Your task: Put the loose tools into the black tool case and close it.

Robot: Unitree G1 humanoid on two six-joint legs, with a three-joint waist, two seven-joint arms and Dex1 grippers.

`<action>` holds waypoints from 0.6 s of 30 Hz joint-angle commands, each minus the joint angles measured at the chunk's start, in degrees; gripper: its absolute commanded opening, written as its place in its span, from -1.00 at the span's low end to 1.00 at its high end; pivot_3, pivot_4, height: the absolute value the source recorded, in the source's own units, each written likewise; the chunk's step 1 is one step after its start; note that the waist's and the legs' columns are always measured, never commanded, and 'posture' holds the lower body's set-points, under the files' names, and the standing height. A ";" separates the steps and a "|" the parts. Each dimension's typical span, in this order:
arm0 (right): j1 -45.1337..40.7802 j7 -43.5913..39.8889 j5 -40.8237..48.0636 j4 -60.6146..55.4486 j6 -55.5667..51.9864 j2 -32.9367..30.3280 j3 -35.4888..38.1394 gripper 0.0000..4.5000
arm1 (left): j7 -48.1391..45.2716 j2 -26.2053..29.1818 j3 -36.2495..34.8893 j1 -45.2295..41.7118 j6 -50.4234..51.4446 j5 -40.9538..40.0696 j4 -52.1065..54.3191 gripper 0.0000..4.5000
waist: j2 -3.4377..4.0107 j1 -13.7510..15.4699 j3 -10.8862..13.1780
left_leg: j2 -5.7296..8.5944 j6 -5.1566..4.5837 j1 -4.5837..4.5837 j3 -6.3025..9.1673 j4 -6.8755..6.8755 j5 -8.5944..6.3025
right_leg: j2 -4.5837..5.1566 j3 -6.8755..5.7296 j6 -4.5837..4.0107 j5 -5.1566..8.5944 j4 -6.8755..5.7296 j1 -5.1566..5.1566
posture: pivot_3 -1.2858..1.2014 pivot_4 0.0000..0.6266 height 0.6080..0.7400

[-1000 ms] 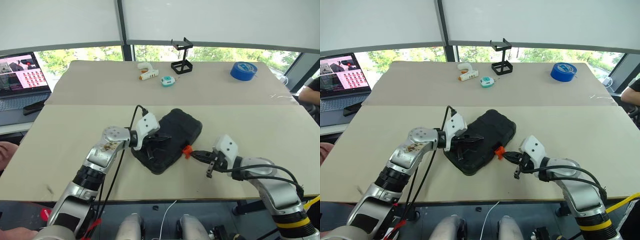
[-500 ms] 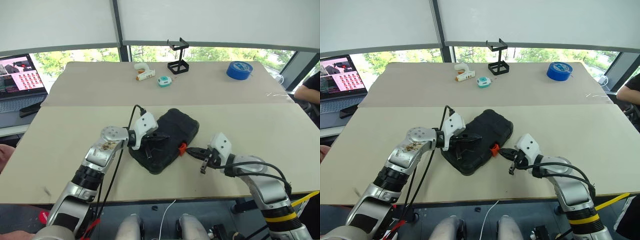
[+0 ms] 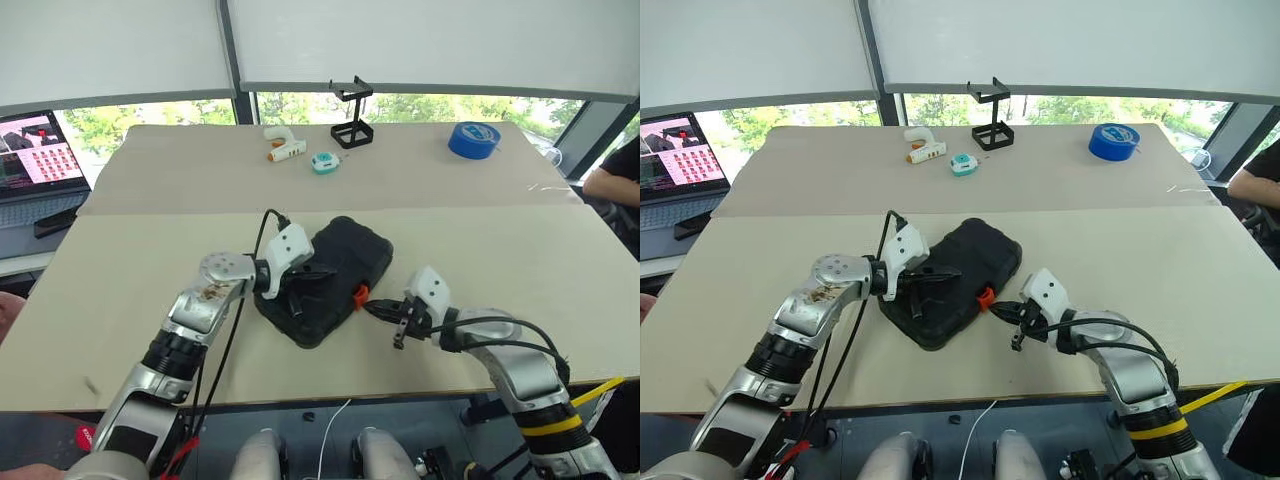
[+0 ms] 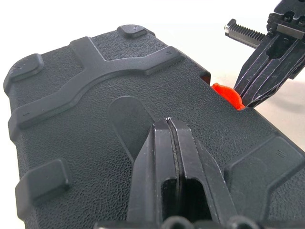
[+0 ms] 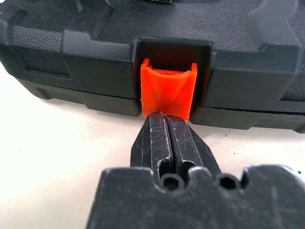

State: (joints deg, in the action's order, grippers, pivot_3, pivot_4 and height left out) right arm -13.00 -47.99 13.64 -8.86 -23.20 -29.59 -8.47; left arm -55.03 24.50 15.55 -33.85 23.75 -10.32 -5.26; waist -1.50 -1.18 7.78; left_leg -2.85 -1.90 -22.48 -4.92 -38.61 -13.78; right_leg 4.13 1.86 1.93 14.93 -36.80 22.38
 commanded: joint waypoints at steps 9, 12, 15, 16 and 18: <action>-5.08 -0.43 0.63 -0.14 1.47 4.16 -0.77 -0.99 | -1.77 1.47 4.36 4.16 5.81 1.81 -1.76 -1.00 | 0.00 -0.25 0.00 | 0.02 0.01 0.12 -0.11 0.27 0.00 | -0.07 0.27 -0.02 0.01 0.02 0.09 | 0.03 -0.52 1.00; -5.31 -0.48 0.72 -0.35 1.10 4.52 -0.81 -0.99 | -1.52 1.99 4.21 5.19 4.98 2.16 -1.40 -1.00 | 0.00 -0.73 0.00 | 0.01 0.01 0.18 -0.11 0.35 0.00 | -0.13 0.36 -0.04 0.01 0.02 0.10 | 0.03 -0.52 1.00; -3.93 -1.63 0.93 -1.71 0.91 3.08 -0.44 -0.99 | -1.05 1.98 1.14 6.98 1.01 0.73 -0.65 -1.00 | 0.00 -1.14 0.00 | 0.01 0.02 0.22 -0.11 0.45 -0.01 | -0.14 0.41 -0.06 0.03 0.03 0.09 | 0.03 -0.52 1.00; -3.34 -2.02 1.24 -2.15 0.62 2.45 0.03 -0.99 | -1.26 2.00 -0.20 7.58 0.25 -0.23 -0.08 -1.00 | 0.00 -1.26 0.00 | 0.01 0.02 0.25 -0.13 0.50 -0.01 | -0.13 0.43 -0.07 0.04 0.05 0.10 | 0.03 -0.52 1.00; -1.79 -2.64 2.71 -3.26 0.01 1.10 2.25 -0.86 | -2.26 2.62 -3.54 9.29 -3.54 -2.22 1.92 -0.89 | 0.00 -1.29 0.01 | 0.01 0.02 0.23 -0.15 0.57 -0.01 | -0.13 0.46 -0.09 0.05 0.05 0.17 | 0.03 -0.52 1.00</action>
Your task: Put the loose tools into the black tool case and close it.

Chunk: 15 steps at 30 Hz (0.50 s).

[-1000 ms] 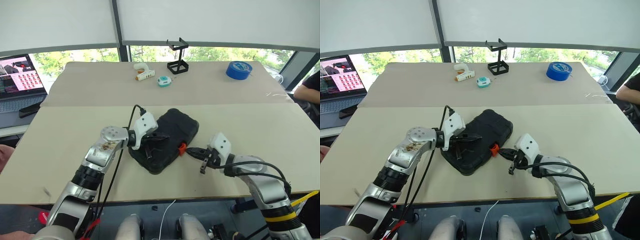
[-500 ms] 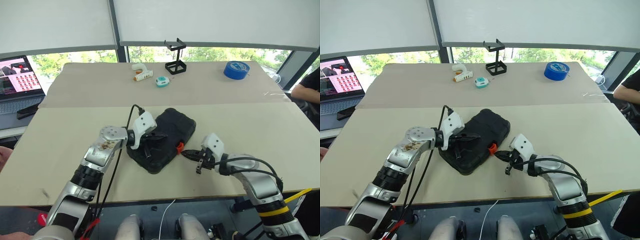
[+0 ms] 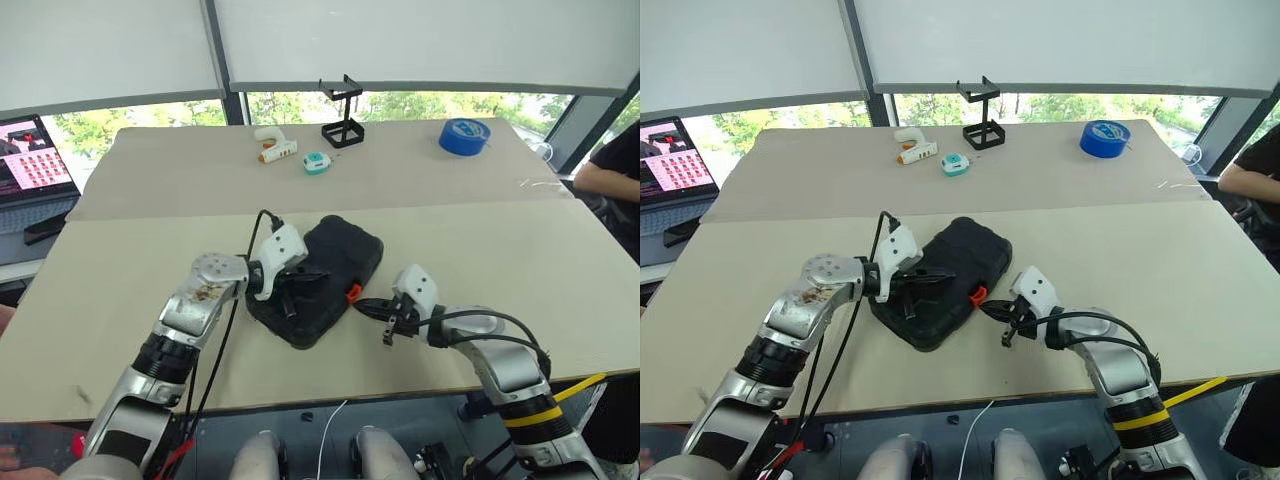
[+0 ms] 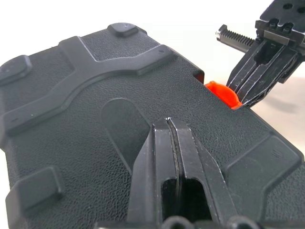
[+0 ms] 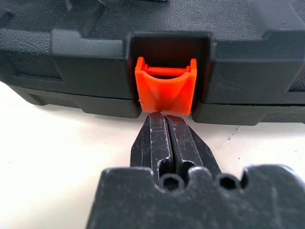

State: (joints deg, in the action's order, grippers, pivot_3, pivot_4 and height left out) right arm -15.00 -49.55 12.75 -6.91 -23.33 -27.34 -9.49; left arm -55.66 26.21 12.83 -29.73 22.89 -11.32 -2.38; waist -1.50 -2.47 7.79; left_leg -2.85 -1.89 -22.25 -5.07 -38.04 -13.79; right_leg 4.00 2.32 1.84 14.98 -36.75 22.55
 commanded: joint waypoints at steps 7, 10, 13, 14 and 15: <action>9.24 -6.61 6.36 -6.04 8.13 -10.00 13.10 0.13 | -3.76 9.02 -18.30 16.16 -6.12 -11.45 9.10 0.19 | -0.01 0.08 0.05 | -0.05 0.17 -0.16 -0.07 0.27 -0.11 | 0.13 0.03 -0.01 0.08 0.12 0.28 | 0.03 -0.52 1.00; 9.38 -9.23 6.14 -0.84 17.07 -11.96 16.96 0.60 | -3.50 12.69 -25.09 23.63 -7.90 -12.02 10.67 0.65 | -0.16 0.16 0.20 | -0.02 0.17 -0.50 -0.16 0.22 -0.10 | 0.23 0.05 0.00 0.07 0.04 0.67 | 0.03 -0.52 1.00; 7.46 -14.40 6.64 8.57 28.07 -13.76 20.26 0.98 | -3.53 14.75 -33.59 33.86 -10.91 -12.52 10.76 1.00 | -0.27 0.17 0.34 | 0.01 0.17 -0.49 -0.23 0.22 -0.10 | 0.31 0.04 0.02 0.07 0.11 0.65 | 0.03 -0.52 1.00; 6.49 -15.22 7.15 10.87 28.25 -14.43 20.90 0.98 | -2.47 14.77 -35.72 36.54 -12.32 -11.71 10.43 1.00 | -0.31 0.19 0.41 | 0.01 0.17 -0.50 -0.25 0.22 -0.11 | 0.31 0.04 0.02 0.07 0.14 0.66 | 0.03 -0.52 1.00; 5.34 -15.86 8.40 13.15 27.72 -14.75 21.78 0.98 | -2.19 14.72 -37.55 39.14 -14.65 -10.90 10.01 1.00 | -0.35 0.29 0.50 | 0.00 0.15 -0.51 -0.28 0.23 -0.12 | 0.35 0.01 0.02 0.07 0.21 0.65 | 0.03 -0.52 1.00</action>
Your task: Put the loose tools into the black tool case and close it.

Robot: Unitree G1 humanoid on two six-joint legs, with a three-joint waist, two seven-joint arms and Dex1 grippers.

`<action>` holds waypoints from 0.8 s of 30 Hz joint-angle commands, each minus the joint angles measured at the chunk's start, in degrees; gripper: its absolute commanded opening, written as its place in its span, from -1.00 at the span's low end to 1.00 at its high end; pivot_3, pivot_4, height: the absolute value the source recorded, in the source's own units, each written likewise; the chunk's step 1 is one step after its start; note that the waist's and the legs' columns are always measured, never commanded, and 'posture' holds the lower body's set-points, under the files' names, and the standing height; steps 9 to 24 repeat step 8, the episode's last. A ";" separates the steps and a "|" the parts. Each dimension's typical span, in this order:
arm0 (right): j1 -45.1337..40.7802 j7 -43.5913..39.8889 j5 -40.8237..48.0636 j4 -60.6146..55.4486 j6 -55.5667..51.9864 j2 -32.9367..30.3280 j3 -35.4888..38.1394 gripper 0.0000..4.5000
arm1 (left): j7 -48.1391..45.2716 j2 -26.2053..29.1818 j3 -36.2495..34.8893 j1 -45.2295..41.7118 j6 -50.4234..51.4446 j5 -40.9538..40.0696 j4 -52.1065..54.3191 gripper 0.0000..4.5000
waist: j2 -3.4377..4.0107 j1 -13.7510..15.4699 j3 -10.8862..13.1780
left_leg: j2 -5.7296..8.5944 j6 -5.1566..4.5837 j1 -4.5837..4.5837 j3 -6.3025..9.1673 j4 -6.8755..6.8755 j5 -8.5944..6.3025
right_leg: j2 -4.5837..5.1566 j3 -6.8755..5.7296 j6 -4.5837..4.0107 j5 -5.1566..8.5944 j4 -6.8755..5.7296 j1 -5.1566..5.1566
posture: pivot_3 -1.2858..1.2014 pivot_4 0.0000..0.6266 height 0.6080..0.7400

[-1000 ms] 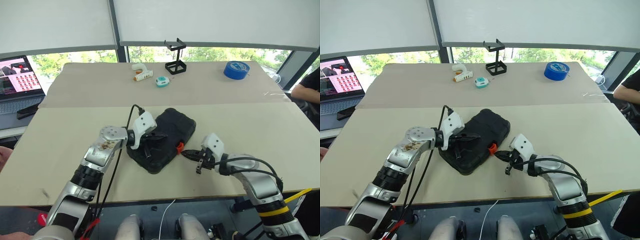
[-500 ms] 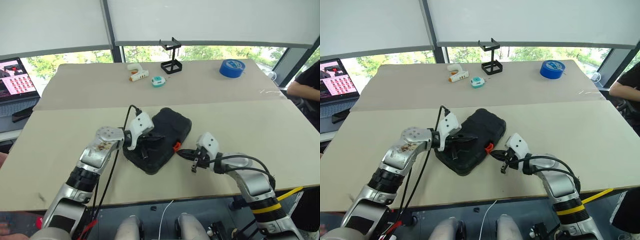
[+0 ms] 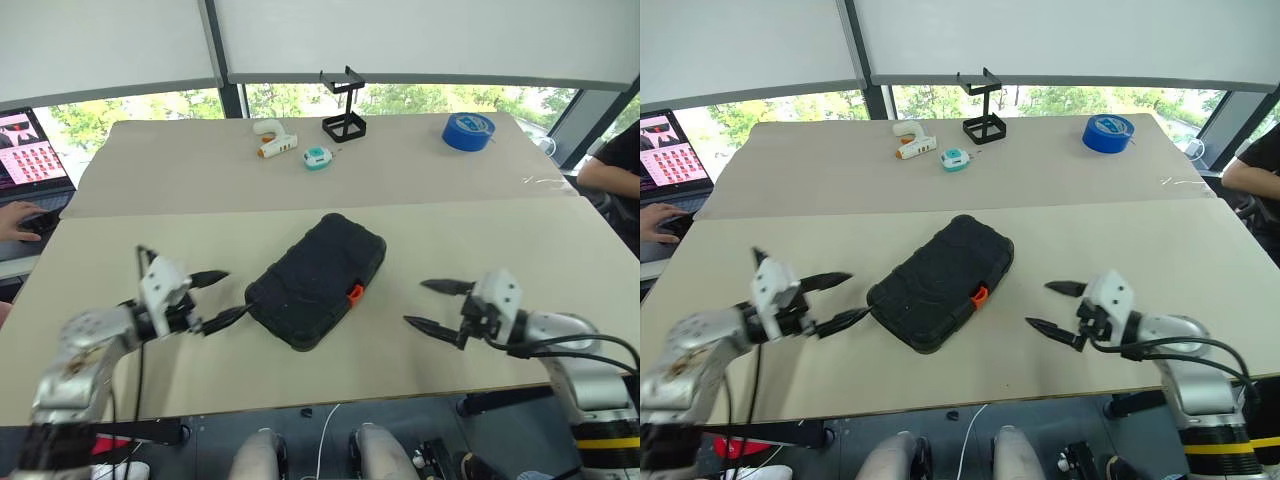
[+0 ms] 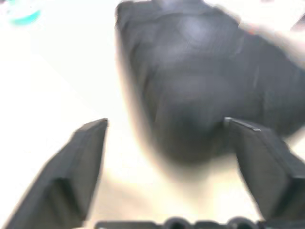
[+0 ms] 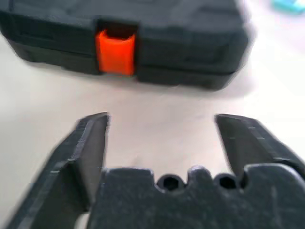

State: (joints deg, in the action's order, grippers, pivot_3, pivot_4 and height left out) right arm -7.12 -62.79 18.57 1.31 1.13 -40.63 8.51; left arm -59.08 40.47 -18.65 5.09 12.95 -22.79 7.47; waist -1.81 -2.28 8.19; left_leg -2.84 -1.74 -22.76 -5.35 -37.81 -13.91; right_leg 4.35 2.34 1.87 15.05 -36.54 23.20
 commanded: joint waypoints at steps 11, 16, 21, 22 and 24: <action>-7.32 -6.96 0.19 18.40 12.88 -1.69 3.32 0.98 | 7.01 -1.01 -9.24 9.30 -9.56 2.93 0.67 1.00 | -0.23 2.19 0.25 | -0.03 0.01 -0.06 -0.01 0.00 0.00 | 0.14 -0.10 -0.05 -0.02 0.03 0.02 | 0.03 -0.52 1.00; -7.32 -6.96 0.19 18.40 12.88 -1.69 3.32 0.98 | 7.01 -1.01 -9.24 9.30 -9.56 2.93 0.67 1.00 | -0.23 2.19 0.25 | -0.03 0.01 -0.06 -0.01 0.00 0.00 | 0.14 -0.10 -0.05 -0.02 0.03 0.02 | 0.03 -0.52 1.00; -7.32 -6.96 0.19 18.40 12.88 -1.69 3.32 0.98 | 7.01 -1.01 -9.24 9.30 -9.56 2.93 0.67 1.00 | -0.23 2.19 0.25 | -0.03 0.01 -0.06 -0.01 0.00 0.00 | 0.14 -0.10 -0.05 -0.02 0.03 0.02 | 0.03 -0.52 1.00; -7.32 -6.96 0.19 18.40 12.88 -1.69 3.32 0.98 | 7.01 -1.01 -9.24 9.30 -9.56 2.93 0.67 1.00 | -0.23 2.19 0.25 | -0.03 0.01 -0.06 -0.01 0.00 0.00 | 0.14 -0.10 -0.05 -0.02 0.03 0.02 | 0.03 -0.52 1.00; -7.32 -6.96 0.19 18.40 12.88 -1.69 3.32 0.98 | 7.01 -1.01 -9.24 9.30 -9.56 2.93 0.67 1.00 | -0.23 2.19 0.25 | -0.03 0.01 -0.06 -0.01 0.00 0.00 | 0.14 -0.10 -0.05 -0.02 0.03 0.02 | 0.03 -0.52 1.00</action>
